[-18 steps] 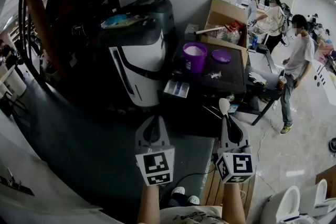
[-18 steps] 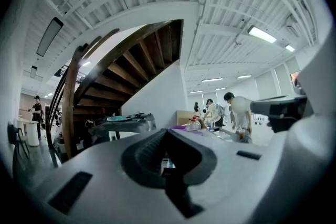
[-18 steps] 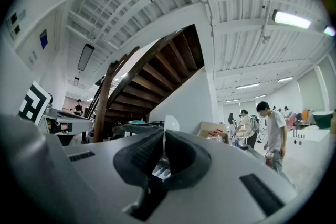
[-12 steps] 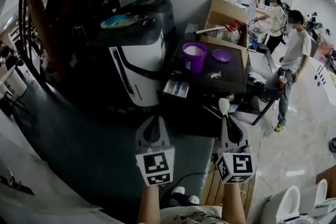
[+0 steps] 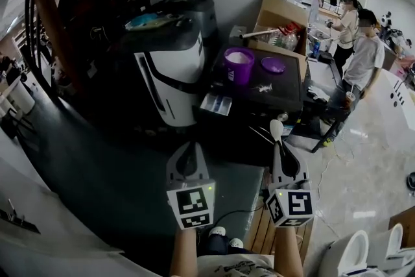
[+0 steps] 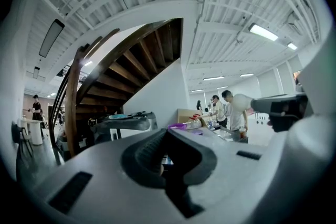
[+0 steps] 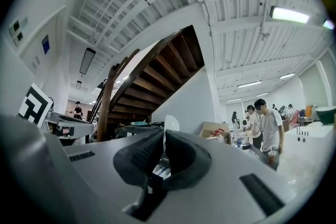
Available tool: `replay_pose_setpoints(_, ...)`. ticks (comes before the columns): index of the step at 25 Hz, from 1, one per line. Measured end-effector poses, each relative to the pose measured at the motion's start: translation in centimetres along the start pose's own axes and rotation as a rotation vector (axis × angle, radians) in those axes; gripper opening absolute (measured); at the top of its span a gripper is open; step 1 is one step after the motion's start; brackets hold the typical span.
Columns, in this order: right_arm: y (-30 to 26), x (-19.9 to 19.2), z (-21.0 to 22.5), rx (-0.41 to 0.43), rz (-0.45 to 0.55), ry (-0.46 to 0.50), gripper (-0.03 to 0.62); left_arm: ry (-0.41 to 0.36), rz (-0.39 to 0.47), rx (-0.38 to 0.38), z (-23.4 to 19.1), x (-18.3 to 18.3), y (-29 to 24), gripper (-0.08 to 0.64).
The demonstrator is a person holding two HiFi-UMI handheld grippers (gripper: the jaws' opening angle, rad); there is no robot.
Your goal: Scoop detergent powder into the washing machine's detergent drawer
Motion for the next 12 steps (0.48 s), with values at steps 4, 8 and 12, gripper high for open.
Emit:
replay_pose_setpoints(4,0.4,-0.5,0.5,0.012,-0.007,0.004,0.02,-0.004,-0.013,0.011,0.8,-0.6,0.6,0.003)
replay_pose_setpoints(8,0.4,-0.8,0.6,0.024,-0.018,-0.005,0.02,-0.003,-0.029,0.023,0.9,-1.0,0.9,0.003)
replay_pose_setpoints(12,-0.4,-1.1,0.2,0.043,-0.031,-0.002,0.02,0.003,-0.043,0.037,0.4,-1.3,0.5,0.003)
Point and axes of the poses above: the fingertips, and each gripper's own axes: y backward along the fingers, z to its right, x out of its top, the point moved 6 cm from there along y, backward along the fingers, and after that the axes turned 14 degrees about -z, right-handed, at the moved point
